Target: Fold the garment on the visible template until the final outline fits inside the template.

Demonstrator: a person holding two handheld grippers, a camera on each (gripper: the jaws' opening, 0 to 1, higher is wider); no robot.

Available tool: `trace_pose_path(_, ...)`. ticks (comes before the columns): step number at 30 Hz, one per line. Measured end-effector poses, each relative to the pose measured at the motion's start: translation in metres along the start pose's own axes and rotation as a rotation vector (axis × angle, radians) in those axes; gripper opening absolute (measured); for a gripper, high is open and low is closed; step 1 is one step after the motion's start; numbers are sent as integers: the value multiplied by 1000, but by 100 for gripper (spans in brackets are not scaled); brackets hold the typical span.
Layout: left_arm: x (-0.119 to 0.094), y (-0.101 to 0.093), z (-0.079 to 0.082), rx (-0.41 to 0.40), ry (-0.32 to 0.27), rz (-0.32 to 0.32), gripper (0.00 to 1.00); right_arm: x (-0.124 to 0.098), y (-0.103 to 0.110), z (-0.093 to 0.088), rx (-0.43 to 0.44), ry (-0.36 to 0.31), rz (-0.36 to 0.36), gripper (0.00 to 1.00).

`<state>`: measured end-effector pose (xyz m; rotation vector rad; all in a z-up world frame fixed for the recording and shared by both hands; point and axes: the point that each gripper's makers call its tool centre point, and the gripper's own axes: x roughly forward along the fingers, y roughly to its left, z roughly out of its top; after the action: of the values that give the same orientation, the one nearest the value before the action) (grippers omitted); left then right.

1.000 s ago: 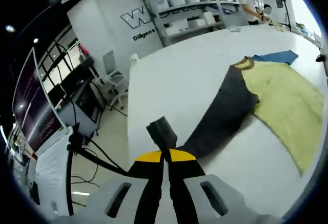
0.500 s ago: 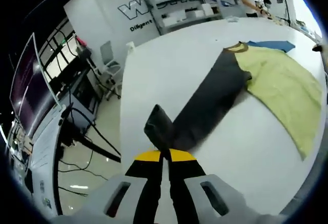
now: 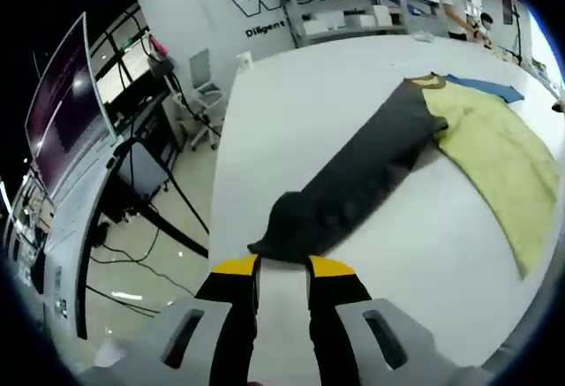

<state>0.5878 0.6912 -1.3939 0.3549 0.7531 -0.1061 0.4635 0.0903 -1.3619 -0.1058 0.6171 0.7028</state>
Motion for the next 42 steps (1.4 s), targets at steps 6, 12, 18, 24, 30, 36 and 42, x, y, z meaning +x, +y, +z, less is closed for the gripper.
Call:
trace_pose_path(6, 8, 4, 8, -4, -6, -7, 16, -1, 2, -3, 5, 9, -2, 81)
trace_pose_path(12, 25, 9, 18, -4, -9, -13, 16, -3, 4, -5, 6, 22, -9, 81)
trace_pose_path(18, 39, 6, 26, -6, -14, -29, 16, -5, 2, -7, 11, 37, -23, 81)
trace_pose_path(24, 55, 3, 31, -6, -5, -56, 15, -6, 0, -6, 17, 40, -35, 81)
trace_pose_path(30, 67, 0, 29, -45, 17, -81, 13, -8, -2, -8, 25, 48, -46, 81)
trace_pose_path(36, 74, -2, 24, -49, 35, -101, 10, -8, -2, -8, 25, 55, -49, 80)
trace_pose_path(42, 75, -2, 25, -33, 36, -115, 1, -6, -3, -3, 19, 53, -51, 80)
